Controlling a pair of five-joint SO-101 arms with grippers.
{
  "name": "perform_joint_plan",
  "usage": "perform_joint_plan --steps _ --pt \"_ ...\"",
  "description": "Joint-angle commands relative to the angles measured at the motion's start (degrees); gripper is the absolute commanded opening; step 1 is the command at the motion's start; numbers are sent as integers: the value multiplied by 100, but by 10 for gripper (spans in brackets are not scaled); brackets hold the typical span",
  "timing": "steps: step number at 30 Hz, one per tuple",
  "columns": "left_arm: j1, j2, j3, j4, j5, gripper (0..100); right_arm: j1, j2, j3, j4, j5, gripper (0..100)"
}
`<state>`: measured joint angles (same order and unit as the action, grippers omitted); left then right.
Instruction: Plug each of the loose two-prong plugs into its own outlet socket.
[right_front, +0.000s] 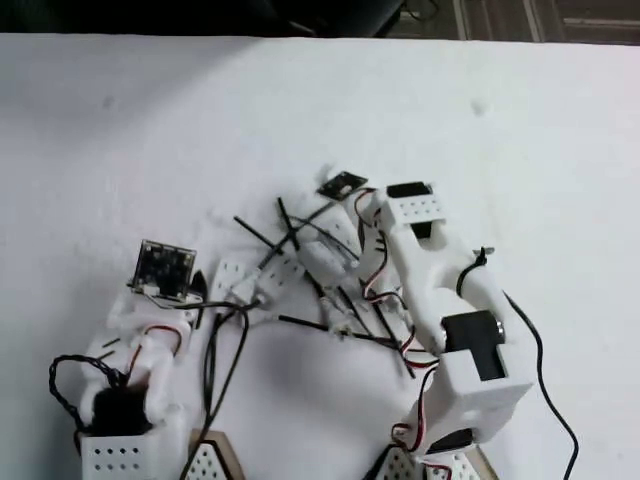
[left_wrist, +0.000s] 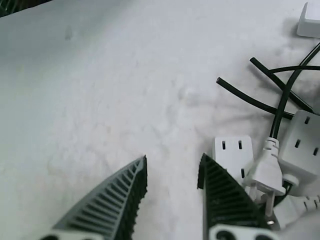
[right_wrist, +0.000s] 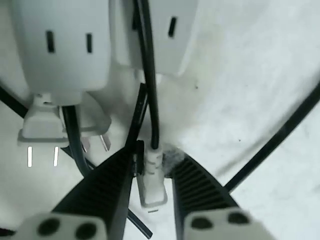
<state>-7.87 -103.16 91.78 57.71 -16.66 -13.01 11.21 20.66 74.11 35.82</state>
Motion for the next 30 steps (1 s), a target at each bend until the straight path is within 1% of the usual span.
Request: perform_joint_plan --steps 1,5,9,14,18,19,22,27,30 --pt "48 -57 -35 -114 26 184 57 -330 -264 242 246 18" --pt "48 -57 -35 -123 26 184 110 -620 -273 365 501 18" --pt "48 -57 -35 -123 26 184 101 -919 -273 338 501 18" --pt "48 -57 -35 -123 26 184 127 -593 -273 -101 501 22" --pt "48 -57 -35 -123 26 184 75 -101 -273 -101 510 123" --pt "48 -57 -35 -123 26 184 75 -57 -290 -75 510 136" --pt "48 -57 -35 -123 26 184 119 -48 -457 110 510 119" --pt "48 -57 -35 -123 26 184 145 -22 -888 787 510 116" --pt "40 -57 -35 -123 26 184 295 -4 -1011 831 510 115"
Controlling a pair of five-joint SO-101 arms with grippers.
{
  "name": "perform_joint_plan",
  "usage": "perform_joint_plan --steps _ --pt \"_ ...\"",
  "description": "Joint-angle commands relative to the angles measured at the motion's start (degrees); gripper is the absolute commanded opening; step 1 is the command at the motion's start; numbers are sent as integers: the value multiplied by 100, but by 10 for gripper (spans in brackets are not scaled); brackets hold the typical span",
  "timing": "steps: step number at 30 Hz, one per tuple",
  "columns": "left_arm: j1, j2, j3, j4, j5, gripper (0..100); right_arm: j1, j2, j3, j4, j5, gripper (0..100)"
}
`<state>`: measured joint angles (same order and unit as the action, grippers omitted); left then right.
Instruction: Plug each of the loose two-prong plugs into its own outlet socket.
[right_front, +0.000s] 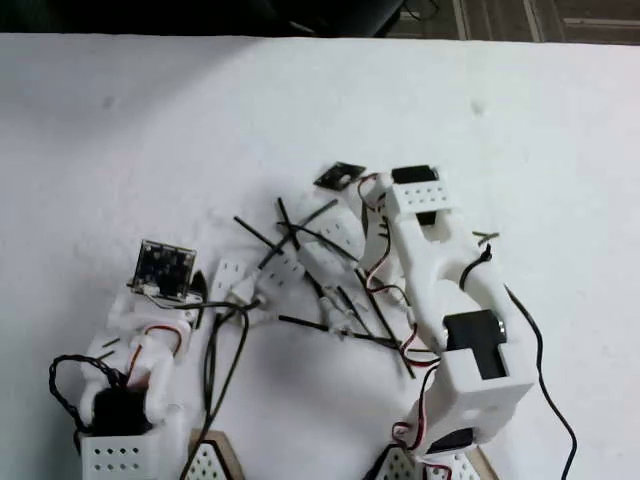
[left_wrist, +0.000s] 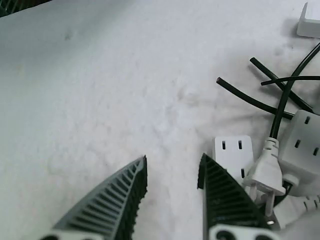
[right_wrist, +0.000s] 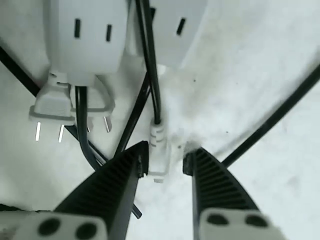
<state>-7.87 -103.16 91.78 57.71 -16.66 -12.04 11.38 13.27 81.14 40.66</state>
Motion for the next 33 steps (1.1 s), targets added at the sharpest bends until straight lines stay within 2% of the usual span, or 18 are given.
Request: perform_joint_plan --steps 1,14,22,33 --pt "40 -57 -35 -123 26 184 251 -22 -273 127 26 115" --pt "40 -57 -35 -123 26 184 242 251 -132 171 26 115" --pt "40 -57 -35 -123 26 184 66 295 -598 743 -9 115" --pt "48 -57 -35 -123 26 184 66 971 -510 409 18 113"
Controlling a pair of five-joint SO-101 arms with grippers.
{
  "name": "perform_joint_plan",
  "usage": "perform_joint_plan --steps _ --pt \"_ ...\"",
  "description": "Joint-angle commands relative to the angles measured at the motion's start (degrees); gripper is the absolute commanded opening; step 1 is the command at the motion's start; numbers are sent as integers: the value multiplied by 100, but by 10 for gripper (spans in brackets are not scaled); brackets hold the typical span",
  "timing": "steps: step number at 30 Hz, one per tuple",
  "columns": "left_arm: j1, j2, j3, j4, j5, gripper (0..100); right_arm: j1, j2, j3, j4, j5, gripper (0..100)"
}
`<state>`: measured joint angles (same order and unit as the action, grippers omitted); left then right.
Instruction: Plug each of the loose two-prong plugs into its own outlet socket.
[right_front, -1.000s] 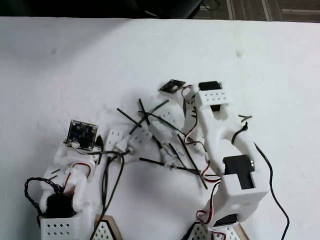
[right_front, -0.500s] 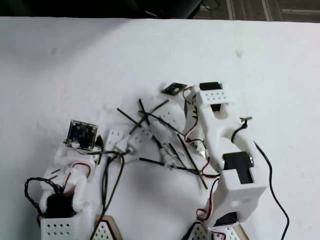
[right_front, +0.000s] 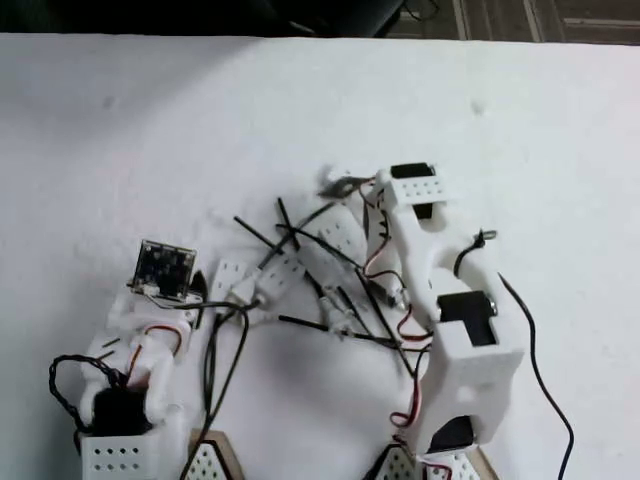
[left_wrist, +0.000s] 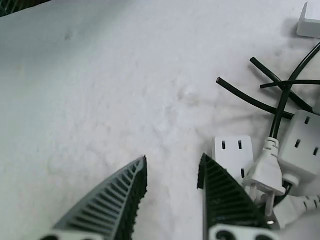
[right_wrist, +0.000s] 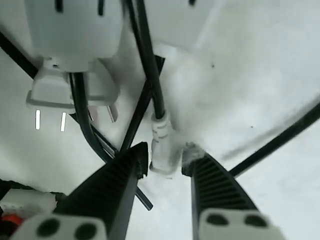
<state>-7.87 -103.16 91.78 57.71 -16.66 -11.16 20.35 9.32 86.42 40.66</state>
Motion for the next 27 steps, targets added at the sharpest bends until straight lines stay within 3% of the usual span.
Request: perform_joint_plan --steps 1,6,13,21,27 --pt "48 -57 -35 -123 26 184 -22 163 -123 -163 18 112" --pt "48 -57 -35 -123 26 184 -4 189 -149 -382 26 11" --pt "48 -57 -35 -123 26 184 -31 -901 -105 84 26 19" --pt "84 -57 -536 -255 70 184 -154 -3266 440 866 18 19" --pt "1253 -66 -1081 -299 88 182 -725 -5516 1319 945 -229 19"
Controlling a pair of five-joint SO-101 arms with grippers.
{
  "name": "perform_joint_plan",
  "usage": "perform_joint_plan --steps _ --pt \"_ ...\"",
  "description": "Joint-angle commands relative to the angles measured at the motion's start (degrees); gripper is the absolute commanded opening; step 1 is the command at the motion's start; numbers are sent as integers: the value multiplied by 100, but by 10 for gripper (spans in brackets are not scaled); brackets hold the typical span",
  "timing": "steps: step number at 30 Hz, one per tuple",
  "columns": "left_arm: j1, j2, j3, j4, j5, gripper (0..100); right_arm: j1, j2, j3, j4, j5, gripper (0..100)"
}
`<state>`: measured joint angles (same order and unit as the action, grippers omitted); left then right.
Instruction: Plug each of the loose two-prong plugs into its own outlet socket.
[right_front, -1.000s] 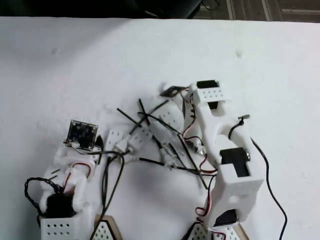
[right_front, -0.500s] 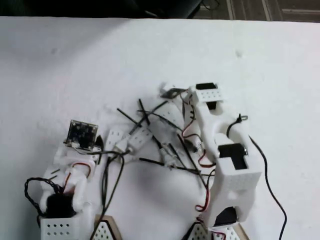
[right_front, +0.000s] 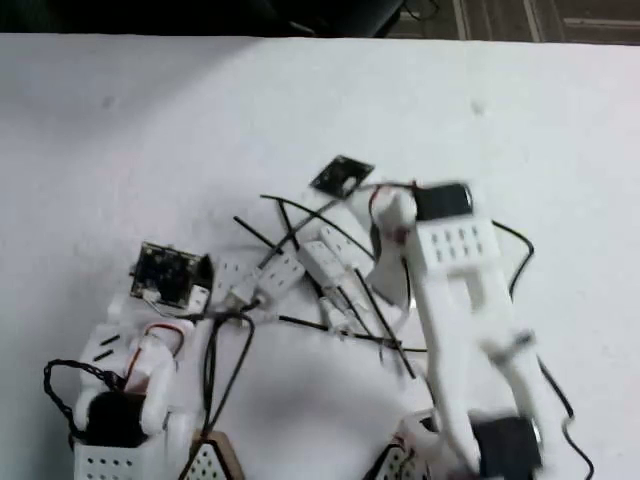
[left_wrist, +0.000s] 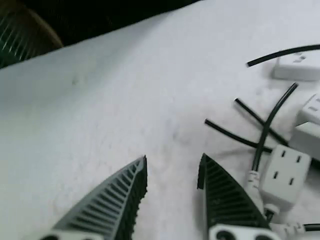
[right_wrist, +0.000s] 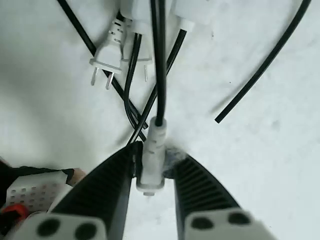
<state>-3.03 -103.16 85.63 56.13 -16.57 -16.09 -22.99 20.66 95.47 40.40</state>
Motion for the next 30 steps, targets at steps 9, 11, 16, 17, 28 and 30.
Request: perform_joint_plan --steps 9,11,16,17,28,30 --pt "2273 -66 -695 -870 519 180 -1560 -3196 976 31 -976 19" --pt "2492 -66 -703 -1099 747 180 -1886 -3389 1099 4 -1134 19" --pt "3152 -75 -712 -1213 800 180 -2422 -3547 1415 -242 -1301 19" --pt "3275 -75 -712 -1204 800 180 -2448 -3547 1503 -321 -1284 19" --pt "4154 -75 -721 -1196 782 180 -2422 -3538 2031 -875 -1134 19" --pt "4268 -84 -730 -1196 782 180 -2422 -3538 2040 -875 -1073 19"
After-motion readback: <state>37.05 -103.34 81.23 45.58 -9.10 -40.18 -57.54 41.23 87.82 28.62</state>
